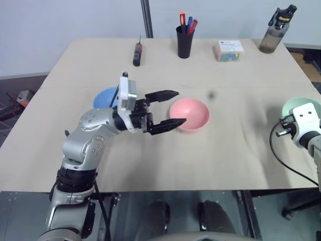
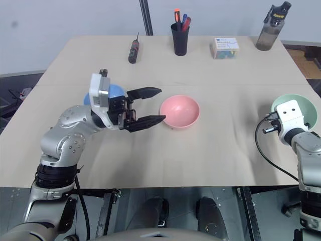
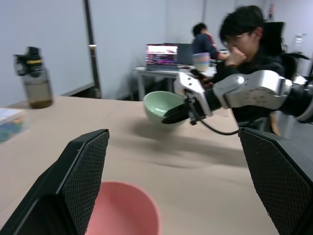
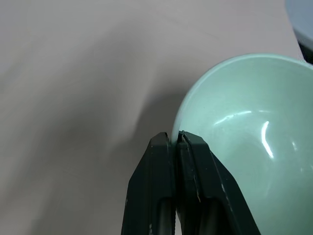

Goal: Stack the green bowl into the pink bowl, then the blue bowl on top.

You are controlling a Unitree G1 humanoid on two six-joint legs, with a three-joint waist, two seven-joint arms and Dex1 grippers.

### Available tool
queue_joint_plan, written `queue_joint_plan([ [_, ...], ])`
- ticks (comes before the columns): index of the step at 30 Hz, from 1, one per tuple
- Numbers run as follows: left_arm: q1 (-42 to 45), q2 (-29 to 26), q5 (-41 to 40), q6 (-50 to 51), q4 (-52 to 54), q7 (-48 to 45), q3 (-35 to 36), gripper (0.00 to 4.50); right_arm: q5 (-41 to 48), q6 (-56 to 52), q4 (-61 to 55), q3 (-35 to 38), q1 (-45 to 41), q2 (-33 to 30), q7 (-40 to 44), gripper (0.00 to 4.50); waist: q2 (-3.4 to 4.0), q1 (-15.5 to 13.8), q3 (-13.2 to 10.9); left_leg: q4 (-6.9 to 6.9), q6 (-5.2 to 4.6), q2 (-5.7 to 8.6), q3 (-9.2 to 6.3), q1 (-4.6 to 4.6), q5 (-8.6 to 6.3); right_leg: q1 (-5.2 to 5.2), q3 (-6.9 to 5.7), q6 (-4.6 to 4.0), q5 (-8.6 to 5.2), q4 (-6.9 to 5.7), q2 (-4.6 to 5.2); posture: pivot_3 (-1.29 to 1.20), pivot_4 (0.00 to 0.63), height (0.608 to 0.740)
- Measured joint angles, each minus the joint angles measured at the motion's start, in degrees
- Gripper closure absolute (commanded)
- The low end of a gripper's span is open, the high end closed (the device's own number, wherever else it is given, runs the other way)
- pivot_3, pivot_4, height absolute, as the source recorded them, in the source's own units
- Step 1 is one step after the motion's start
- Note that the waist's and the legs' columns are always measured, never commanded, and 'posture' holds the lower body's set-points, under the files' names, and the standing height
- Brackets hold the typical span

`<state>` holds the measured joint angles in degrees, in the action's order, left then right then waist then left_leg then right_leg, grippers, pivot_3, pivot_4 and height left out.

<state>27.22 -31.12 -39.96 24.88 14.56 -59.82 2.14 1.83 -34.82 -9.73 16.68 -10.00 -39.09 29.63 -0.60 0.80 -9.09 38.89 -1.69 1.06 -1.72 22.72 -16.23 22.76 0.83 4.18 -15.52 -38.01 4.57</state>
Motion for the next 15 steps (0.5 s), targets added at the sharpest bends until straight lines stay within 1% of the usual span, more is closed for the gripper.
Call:
queue_joint_plan([
  [3,-0.8,-0.1,0.3,-0.1,-0.1,1.0,1.0,0.0,5.0,0.3,-4.1,-1.7,-1.6,0.5,4.7,4.47,0.04,0.4,0.0,0.0,0.0,-0.09,0.03,-0.01,0.0,0.02,0.04,0.0,0.0,-0.01,-0.05,0.0,0.15,0.74],
  [5,-1.4,-0.3,0.6,-0.4,0.0,1.7,1.8,0.0,9.8,-0.9,-9.1,-4.0,-4.7,1.9,7.6,4.47,0.05,0.6,0.0,0.0,0.01,-0.17,0.02,-0.02,0.0,0.02,0.03,0.0,0.0,-0.02,-0.11,0.0,0.15,0.74],
  [7,-3.6,-1.6,2.4,-1.1,-0.2,3.5,3.1,0.0,15.2,-3.0,-16.1,-9.1,-10.5,4.3,10.1,4.47,0.07,1.2,0.0,-0.01,0.01,-0.22,-0.01,-0.03,0.0,0.02,0.02,-0.01,0.0,-0.02,-0.15,0.0,0.15,0.74],
  [9,-5.2,-2.1,4.0,-1.6,-0.2,5.2,4.0,0.0,17.7,-3.7,-20.3,-13.7,-13.3,5.5,11.5,4.47,0.05,1.1,0.0,-0.01,0.01,-0.21,-0.11,0.02,0.0,0.02,-0.09,0.0,0.0,0.03,-0.12,0.0,0.15,0.74],
  [12,-6.9,-3.2,5.2,-1.9,-0.1,6.6,5.3,0.0,18.4,-4.3,-20.5,-17.7,-14.4,5.8,12.6,4.47,0.0,0.0,-0.1,0.03,0.0,-0.04,-0.16,0.09,-0.01,-0.01,-0.16,0.0,0.0,0.09,0.03,0.0,0.15,0.74],
  [14,-9.0,-4.7,7.3,-2.2,-0.1,8.4,6.8,0.0,18.4,-4.3,-18.4,-22.9,-16.4,7.8,13.5,4.47,0.0,-0.1,-0.1,0.05,-0.01,0.02,-0.17,0.09,-0.01,-0.01,-0.17,0.0,0.0,0.08,0.08,0.0,0.15,0.74],
  [15,-9.1,-4.7,7.5,-2.2,-0.1,8.7,6.8,0.0,18.4,-4.1,-18.2,-24.0,-16.5,8.3,13.7,4.47,0.0,-0.2,-0.1,0.05,-0.01,0.02,-0.19,0.09,-0.01,-0.01,-0.2,0.0,0.0,0.07,0.08,0.0,0.15,0.74],
])
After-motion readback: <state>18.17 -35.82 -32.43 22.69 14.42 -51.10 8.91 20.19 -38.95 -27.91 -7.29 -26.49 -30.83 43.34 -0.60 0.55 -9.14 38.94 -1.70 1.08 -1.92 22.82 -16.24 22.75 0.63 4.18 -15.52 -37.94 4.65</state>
